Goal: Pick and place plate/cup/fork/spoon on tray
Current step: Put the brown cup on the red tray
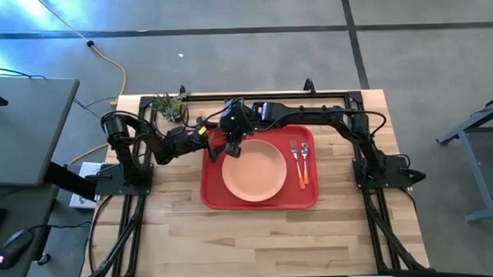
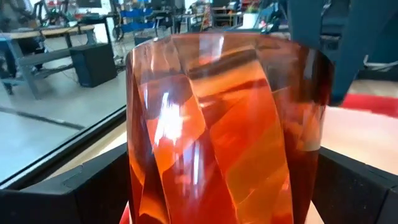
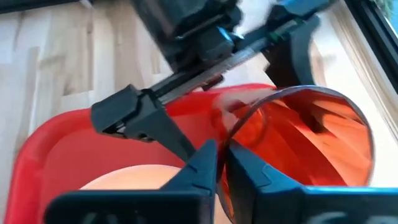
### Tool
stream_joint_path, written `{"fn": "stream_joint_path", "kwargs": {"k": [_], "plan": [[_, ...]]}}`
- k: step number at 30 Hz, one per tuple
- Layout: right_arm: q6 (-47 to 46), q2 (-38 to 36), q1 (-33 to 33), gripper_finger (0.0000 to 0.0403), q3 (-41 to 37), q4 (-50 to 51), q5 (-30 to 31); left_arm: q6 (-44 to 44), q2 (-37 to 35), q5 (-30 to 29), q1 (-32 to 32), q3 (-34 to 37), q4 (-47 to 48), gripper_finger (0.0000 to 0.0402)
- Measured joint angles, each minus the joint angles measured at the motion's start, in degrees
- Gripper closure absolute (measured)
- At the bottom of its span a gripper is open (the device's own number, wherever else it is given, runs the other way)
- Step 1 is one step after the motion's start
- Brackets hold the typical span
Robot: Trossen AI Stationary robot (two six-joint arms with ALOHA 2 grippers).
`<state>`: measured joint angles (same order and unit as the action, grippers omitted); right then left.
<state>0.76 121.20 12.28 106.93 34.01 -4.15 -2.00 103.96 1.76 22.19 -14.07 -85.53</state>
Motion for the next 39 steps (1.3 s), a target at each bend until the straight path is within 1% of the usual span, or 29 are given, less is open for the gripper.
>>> {"fn": "stream_joint_path", "kwargs": {"k": [2,4,7,9,11,15,16,20,24,28,34,39], "plan": [[0.65,-0.13,-0.09,0.0391,0.09,0.36,-0.08,0.00,0.02,0.96,-0.08,0.01,-1.10,0.0003],[1.01,-0.18,-0.13,0.0396,0.16,1.11,1.76,-0.17,0.02,0.45,0.06,0.01,-1.27,0.0002],[2.93,-0.13,-0.93,0.0398,0.16,3.16,8.18,-0.62,0.02,-1.85,0.47,0.05,0.60,0.0002],[4.36,0.06,-0.99,0.0399,0.03,6.06,11.29,0.14,-0.02,-2.91,0.79,0.03,2.55,0.0002],[4.86,0.27,-0.82,0.0401,-0.29,9.49,15.45,1.12,-0.13,-3.28,1.13,0.16,3.52,0.0002],[5.67,-0.06,-0.61,0.0402,-0.08,10.01,23.03,1.95,-0.13,-3.22,1.10,0.16,4.00,0.0002],[5.73,-0.11,-0.67,0.0402,-0.09,10.80,23.08,1.95,-0.13,-3.29,1.12,0.16,4.12,0.0002],[5.75,-0.16,-0.70,0.0402,-0.12,10.20,16.39,2.55,-0.13,-3.30,1.10,0.16,4.19,0.0002],[7.33,-0.16,-1.22,0.0402,-0.12,10.25,14.66,6.07,-2.83,-3.69,1.10,1.62,4.47,0.0002],[9.09,-0.16,-1.94,0.0402,1.11,9.45,14.28,7.32,-11.66,-5.93,1.16,5.96,4.27,0.0002],[9.61,-0.22,-1.76,0.0403,3.76,4.29,8.40,4.08,-27.71,-7.04,1.16,11.39,4.58,0.0002],[8.61,1.56,-1.75,0.0403,4.53,4.02,6.61,2.34,-38.02,-9.39,1.16,13.52,5.05,0.0002]]}}
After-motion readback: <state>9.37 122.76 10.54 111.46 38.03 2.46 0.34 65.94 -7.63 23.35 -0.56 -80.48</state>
